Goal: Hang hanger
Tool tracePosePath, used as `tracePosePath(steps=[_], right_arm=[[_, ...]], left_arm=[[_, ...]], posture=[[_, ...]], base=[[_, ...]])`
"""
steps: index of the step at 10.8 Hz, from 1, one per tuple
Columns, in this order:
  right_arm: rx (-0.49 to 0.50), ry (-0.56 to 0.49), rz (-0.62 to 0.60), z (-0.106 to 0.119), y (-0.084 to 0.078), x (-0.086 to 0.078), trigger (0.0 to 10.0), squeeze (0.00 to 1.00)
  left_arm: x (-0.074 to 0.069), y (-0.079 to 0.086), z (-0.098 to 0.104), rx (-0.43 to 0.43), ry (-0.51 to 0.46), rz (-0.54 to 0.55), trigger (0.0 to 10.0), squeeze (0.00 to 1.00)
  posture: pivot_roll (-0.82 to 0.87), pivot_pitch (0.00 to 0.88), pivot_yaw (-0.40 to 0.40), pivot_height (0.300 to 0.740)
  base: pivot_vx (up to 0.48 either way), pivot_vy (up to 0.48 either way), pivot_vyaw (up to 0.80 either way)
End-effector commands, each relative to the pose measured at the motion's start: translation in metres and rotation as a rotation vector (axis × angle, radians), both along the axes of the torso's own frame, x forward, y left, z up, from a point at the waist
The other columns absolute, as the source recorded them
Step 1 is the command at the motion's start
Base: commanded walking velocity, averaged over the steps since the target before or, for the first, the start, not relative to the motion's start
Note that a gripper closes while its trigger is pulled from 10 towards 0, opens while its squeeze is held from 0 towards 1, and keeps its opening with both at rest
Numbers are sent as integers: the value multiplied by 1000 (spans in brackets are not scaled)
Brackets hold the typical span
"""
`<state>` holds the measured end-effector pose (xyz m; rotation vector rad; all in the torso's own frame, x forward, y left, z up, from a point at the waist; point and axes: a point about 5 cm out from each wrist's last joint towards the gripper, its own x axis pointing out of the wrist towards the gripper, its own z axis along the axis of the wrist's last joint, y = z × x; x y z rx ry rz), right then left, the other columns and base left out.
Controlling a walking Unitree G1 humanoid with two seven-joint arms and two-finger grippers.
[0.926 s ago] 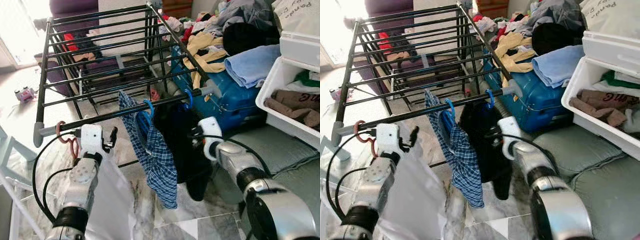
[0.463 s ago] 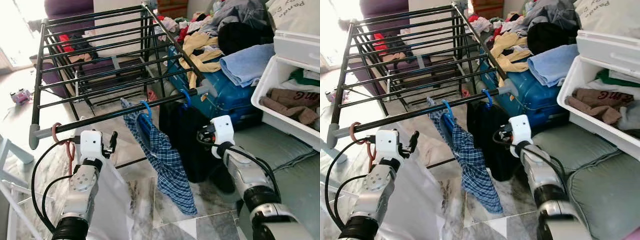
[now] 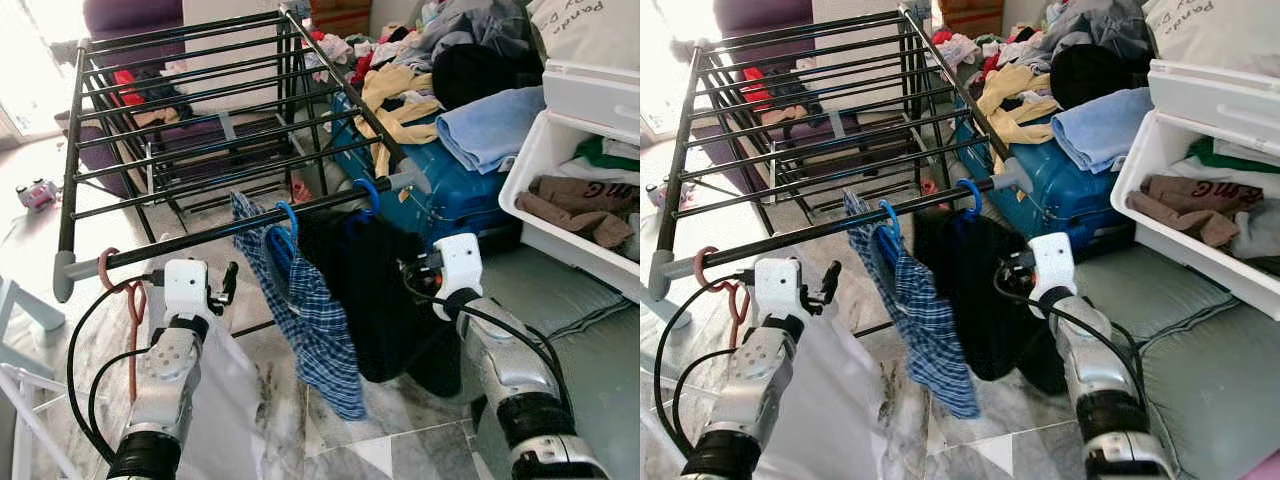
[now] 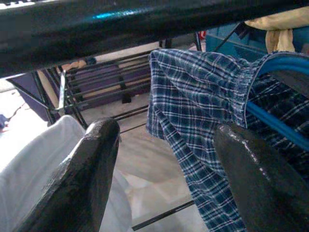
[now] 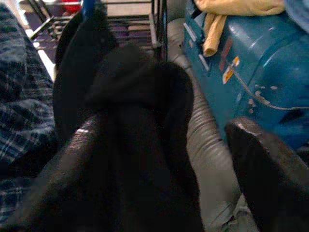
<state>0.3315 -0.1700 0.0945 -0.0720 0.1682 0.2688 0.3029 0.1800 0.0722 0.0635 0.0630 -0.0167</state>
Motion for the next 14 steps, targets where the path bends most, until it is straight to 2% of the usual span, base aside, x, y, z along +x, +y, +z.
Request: tracePosePath(steps=[1, 2, 3, 5, 6, 14], right_arm=[[17, -13, -10, 4, 1, -1, 10000, 1000], [19, -11, -11, 4, 1, -3, 10000, 1000], [20, -8, -12, 3, 1, -4, 10000, 918], [17, -7, -9, 6, 3, -4, 10000, 173], [17, -7, -6, 7, 4, -3, 10000, 0], [17, -11, 5, 9, 8, -1, 10000, 0]], left_arm=[[3, 1, 6, 11, -15, 9, 10000, 0], [3, 2, 5, 11, -15, 16, 10000, 0], [4, 2, 5, 10, -13, 17, 10000, 0], [5, 1, 5, 12, -10, 21, 10000, 0], [5, 1, 6, 12, -12, 21, 10000, 0], [8, 1, 6, 14, -13, 24, 10000, 0]], posture=[[-133, 0, 81, 740], [-133, 0, 80, 740], [-134, 0, 80, 740], [-137, 0, 78, 740], [-137, 0, 78, 740], [-136, 0, 77, 740]], base=[[0, 0, 0], [0, 0, 0], [0, 0, 0], [0, 0, 0], [0, 0, 0], [-32, 0, 0]])
